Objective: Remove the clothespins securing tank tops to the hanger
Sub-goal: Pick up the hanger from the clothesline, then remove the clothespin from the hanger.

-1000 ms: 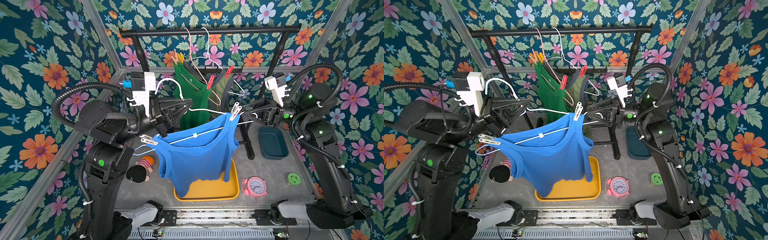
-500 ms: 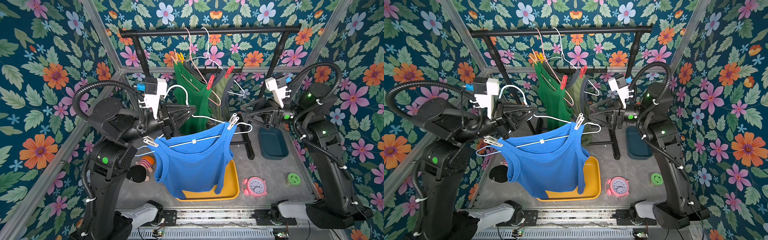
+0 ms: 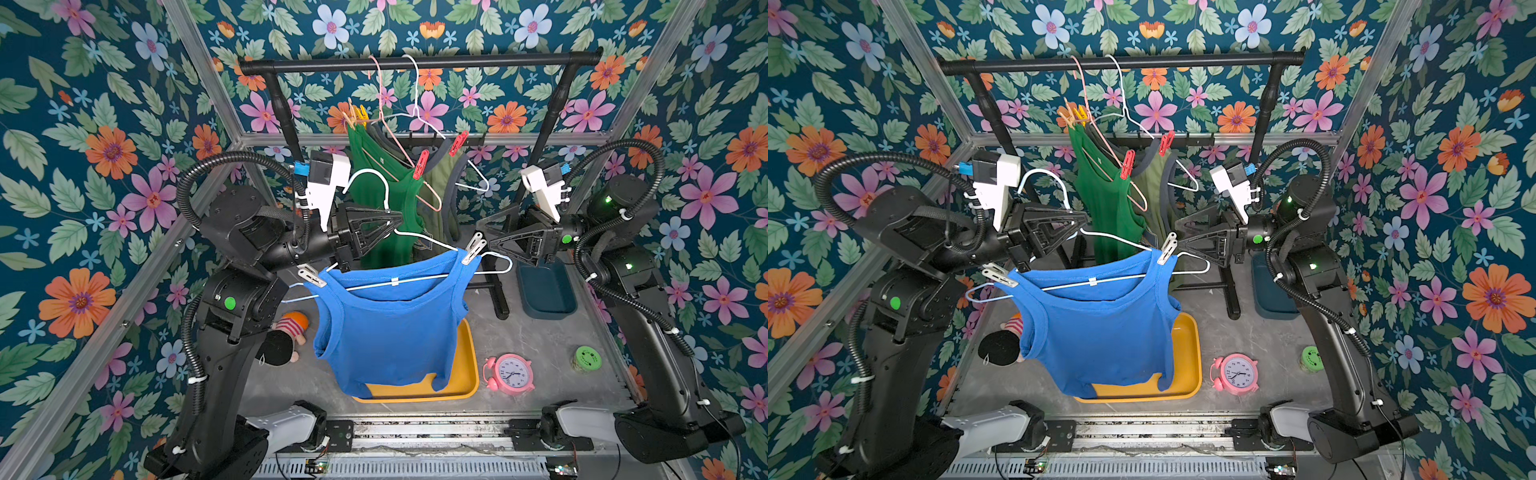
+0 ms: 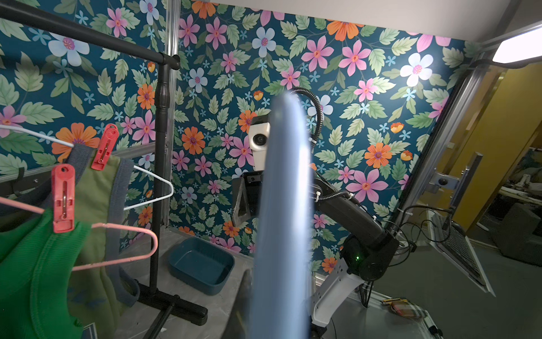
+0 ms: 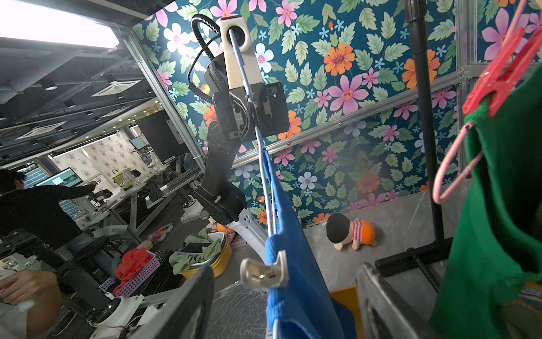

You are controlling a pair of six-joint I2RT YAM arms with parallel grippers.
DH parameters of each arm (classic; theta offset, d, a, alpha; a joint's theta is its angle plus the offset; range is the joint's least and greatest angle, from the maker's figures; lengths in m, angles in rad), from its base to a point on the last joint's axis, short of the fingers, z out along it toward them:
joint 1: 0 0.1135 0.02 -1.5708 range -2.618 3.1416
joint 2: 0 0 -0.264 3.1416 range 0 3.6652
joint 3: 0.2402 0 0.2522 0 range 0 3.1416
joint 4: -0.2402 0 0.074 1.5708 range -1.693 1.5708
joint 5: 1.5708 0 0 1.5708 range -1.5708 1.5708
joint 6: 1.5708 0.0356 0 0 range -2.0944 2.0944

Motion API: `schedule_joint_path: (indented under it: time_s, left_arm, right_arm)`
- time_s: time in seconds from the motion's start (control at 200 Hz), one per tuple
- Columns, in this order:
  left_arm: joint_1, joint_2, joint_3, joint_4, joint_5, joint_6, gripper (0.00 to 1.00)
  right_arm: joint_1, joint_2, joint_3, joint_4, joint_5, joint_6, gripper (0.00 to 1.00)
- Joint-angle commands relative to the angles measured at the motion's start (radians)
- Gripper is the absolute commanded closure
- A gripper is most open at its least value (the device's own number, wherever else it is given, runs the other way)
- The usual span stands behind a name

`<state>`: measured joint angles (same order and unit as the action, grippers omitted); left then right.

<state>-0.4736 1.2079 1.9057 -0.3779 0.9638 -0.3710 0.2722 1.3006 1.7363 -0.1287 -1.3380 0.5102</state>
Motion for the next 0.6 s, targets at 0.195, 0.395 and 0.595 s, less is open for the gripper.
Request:
schedule_joint_path:
  time_s: [0.195,0.395,0.595]
  left_arm:
    - [0.001,0.006,-0.006,0.112,0.016,-0.051,1.0]
    - [0.001,0.016,-0.011,0.118,-0.012,-0.051,1.0]
    - [0.0,0.018,-0.022,0.132,-0.005,-0.052,1.0]
  right_arm:
    - [0.016,0.014,-0.02,0.17,-0.036,0.105,0.32]
    - [0.017,-0.006,-0.049,0.164,-0.035,0.1,0.32]
    - [0.025,0.002,-0.035,0.171,-0.035,0.106,0.37]
